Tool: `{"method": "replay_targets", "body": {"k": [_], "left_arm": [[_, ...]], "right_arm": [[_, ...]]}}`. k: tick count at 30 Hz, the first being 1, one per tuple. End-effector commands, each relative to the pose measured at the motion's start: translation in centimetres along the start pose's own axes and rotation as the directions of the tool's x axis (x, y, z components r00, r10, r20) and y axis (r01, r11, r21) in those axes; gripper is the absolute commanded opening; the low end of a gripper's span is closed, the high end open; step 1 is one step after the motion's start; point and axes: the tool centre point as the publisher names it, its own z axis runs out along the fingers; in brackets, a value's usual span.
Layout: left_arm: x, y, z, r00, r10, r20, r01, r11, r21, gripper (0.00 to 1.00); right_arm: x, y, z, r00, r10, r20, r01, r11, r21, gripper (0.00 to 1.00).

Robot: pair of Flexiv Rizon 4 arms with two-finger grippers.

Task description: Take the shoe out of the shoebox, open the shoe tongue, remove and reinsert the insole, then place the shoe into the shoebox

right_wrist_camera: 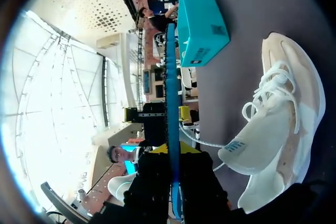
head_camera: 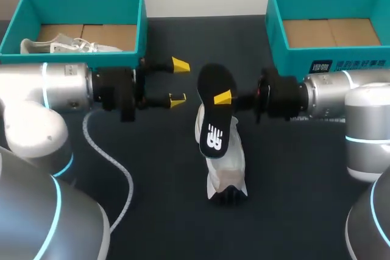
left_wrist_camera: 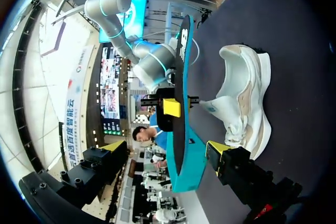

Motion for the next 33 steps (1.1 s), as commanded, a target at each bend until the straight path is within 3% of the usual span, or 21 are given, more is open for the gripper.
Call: {"method": "replay_targets", "body": {"k": [1,5,12,18,33], "left_arm": [[1.6,-0.2,1.1,0.998,0.028,0.049,-0.027,0.999,-0.017,1.00],[2.2,-0.4,1.8,0.997,0.008,0.079,-0.007,1.000,-0.012,1.00],[2.1,-0.5,3.0,0.992,-0.016,0.123,0.014,1.000,0.014,0.48],[2.1,-0.6,4.0,0.992,-0.029,0.125,0.027,0.999,0.020,0.46],[2.6,-1.1,6.1,0.992,-0.063,0.109,0.061,0.998,0.018,0.31]], "right_arm": [[-0.1,-0.1,0.4,1.000,-0.001,-0.005,0.001,1.000,-0.005,0.00],[-0.2,0.1,0.8,1.000,-0.006,-0.010,0.006,1.000,0.002,0.00],[-0.4,0.3,1.0,1.000,-0.012,-0.018,0.013,1.000,0.017,0.00],[-0.4,0.5,1.1,1.000,-0.017,-0.017,0.018,1.000,0.022,0.00],[-0.7,0.5,1.1,1.000,-0.020,-0.020,0.021,0.999,0.031,0.00]]}}
